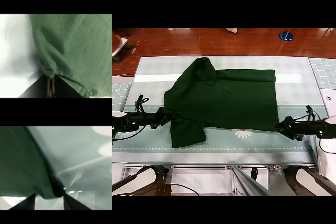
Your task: Fold the shirts.
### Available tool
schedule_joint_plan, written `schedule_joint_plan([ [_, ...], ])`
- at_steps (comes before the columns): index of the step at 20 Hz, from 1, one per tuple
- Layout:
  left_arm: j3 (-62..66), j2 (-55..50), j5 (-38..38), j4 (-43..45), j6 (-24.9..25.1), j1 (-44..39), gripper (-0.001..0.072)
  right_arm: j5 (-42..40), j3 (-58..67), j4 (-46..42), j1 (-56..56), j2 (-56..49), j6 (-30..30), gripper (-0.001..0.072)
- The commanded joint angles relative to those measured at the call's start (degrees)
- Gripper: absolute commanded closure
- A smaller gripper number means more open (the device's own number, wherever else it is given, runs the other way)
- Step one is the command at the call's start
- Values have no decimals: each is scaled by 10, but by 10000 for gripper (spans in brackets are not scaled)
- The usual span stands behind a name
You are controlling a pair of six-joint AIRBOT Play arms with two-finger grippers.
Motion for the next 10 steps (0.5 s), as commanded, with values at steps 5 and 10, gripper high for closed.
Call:
schedule_joint_plan([
  [5,10,4,-7,-11,0,-11,683,-36,151,32,120,-136,-6,666],
  [10,172,55,-77,-56,-1,-13,684,72,421,27,143,-138,-17,683],
])
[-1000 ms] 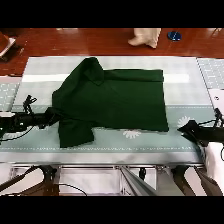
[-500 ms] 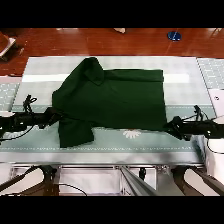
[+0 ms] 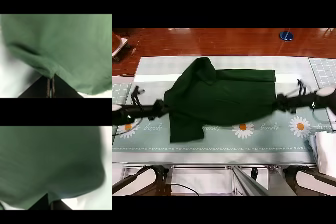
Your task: Fold the shirts.
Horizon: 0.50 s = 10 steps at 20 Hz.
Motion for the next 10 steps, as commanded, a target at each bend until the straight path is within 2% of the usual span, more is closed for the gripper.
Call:
schedule_joint_plan([
  [1,137,47,-43,-44,0,-1,683,85,213,-4,14,-3,0,683],
  [6,402,155,-14,-59,0,0,683,101,561,-112,14,69,42,683],
  [8,490,191,-13,-38,0,10,683,98,628,-167,14,124,46,683],
  [10,548,227,-19,-1,-3,24,684,93,639,-225,14,194,47,683],
])
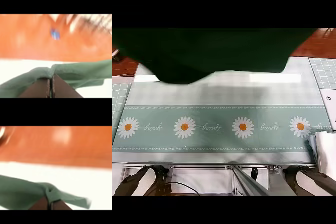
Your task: Fold the shirts.
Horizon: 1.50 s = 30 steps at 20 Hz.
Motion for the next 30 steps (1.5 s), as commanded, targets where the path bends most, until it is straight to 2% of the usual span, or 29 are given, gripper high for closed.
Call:
schedule_joint_plan([
  [1,126,70,-4,66,-12,20,684,0,78,-122,1,107,13,683],
  [5,151,151,-45,202,-56,23,684,37,78,-198,1,209,30,683],
  [10,151,224,-63,365,-123,-91,684,122,67,-228,1,264,54,683],
  [13,133,217,-90,415,-142,-125,684,156,21,-220,1,267,57,683],
  [17,29,183,-92,392,-171,-124,684,160,-137,-207,1,266,56,683],
  [20,-60,111,-90,327,-166,-125,683,82,-277,-176,1,244,53,683],
  [23,-116,-13,-53,299,-154,-150,684,-25,-373,-139,1,163,37,683],
  [27,-96,-225,56,297,-156,-204,684,-150,-380,-67,1,-29,-4,683],
  [30,-27,-373,122,287,-189,-222,684,-197,-312,-34,1,-187,-9,683],
])
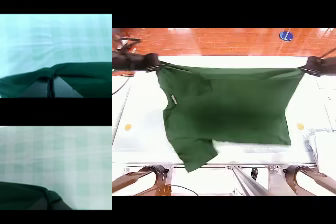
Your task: Fold the shirts.
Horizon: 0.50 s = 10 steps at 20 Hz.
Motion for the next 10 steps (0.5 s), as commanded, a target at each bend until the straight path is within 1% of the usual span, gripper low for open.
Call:
schedule_joint_plan([
  [1,70,-176,83,-23,-26,-24,684,-75,69,54,0,-183,-16,683],
  [3,126,-248,85,-45,-31,-25,683,-70,143,64,0,-273,-14,683],
  [5,161,-295,85,-59,-75,-26,683,-70,200,81,0,-336,-8,683],
  [8,170,-319,75,-90,-81,-26,683,-60,247,92,0,-384,-1,683],
  [10,170,-315,39,-89,-74,-24,683,-38,257,90,0,-387,-3,683],
])
